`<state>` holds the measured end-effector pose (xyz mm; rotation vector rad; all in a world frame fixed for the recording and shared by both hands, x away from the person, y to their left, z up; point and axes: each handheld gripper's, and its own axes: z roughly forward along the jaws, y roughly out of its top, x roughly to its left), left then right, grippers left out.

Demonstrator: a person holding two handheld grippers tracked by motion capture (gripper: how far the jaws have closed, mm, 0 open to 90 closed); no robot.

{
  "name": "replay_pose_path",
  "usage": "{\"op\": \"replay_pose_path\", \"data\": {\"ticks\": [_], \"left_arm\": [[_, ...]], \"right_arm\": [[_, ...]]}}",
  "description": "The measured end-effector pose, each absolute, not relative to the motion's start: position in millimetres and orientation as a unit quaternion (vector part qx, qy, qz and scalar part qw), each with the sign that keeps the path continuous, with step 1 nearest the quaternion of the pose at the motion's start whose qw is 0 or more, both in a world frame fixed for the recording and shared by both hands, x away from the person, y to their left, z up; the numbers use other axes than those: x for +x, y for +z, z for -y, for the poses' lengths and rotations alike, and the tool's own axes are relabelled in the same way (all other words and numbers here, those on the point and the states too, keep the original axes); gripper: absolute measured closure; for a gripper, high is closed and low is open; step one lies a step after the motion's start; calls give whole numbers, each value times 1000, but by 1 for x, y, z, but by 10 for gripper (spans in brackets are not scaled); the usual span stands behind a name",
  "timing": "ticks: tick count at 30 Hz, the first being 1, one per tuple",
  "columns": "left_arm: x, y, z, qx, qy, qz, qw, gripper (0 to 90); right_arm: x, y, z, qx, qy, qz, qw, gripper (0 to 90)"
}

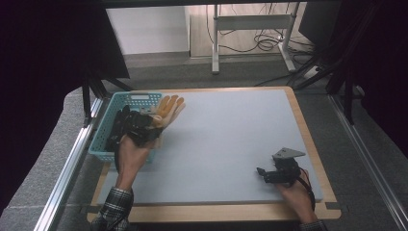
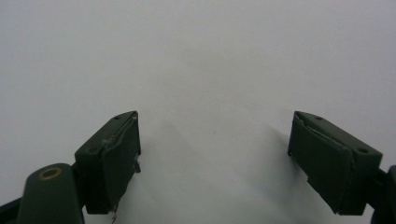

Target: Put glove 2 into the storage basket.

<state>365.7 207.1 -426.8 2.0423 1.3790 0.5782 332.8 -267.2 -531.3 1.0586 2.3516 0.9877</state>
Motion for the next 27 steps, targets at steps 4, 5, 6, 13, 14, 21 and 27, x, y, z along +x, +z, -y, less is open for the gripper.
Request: {"op": "replay_pose_path", "data": {"ticks": [4,5,6,13,14,21,27], "left_arm": [[371,-426,-229,755,226,-545,286,689],[373,-427,-235,752,227,-551,281,688],[375,-427,-240,750,227,-557,275,686],[398,-443,-270,736,209,-603,225,676],[403,-447,-273,738,204,-606,217,675],[431,-467,-272,752,160,-613,183,656],[450,-485,-263,765,128,-608,171,630]], "right_arm": [[333,-531,267,377,351,-836,189,164],[333,-531,267,377,351,-836,189,164],[333,-531,267,377,351,-836,189,164],[333,-531,267,378,351,-836,188,164],[333,-531,267,378,352,-836,188,164],[333,-531,267,377,351,-836,189,164],[333,-531,267,377,351,-836,189,163]]}}
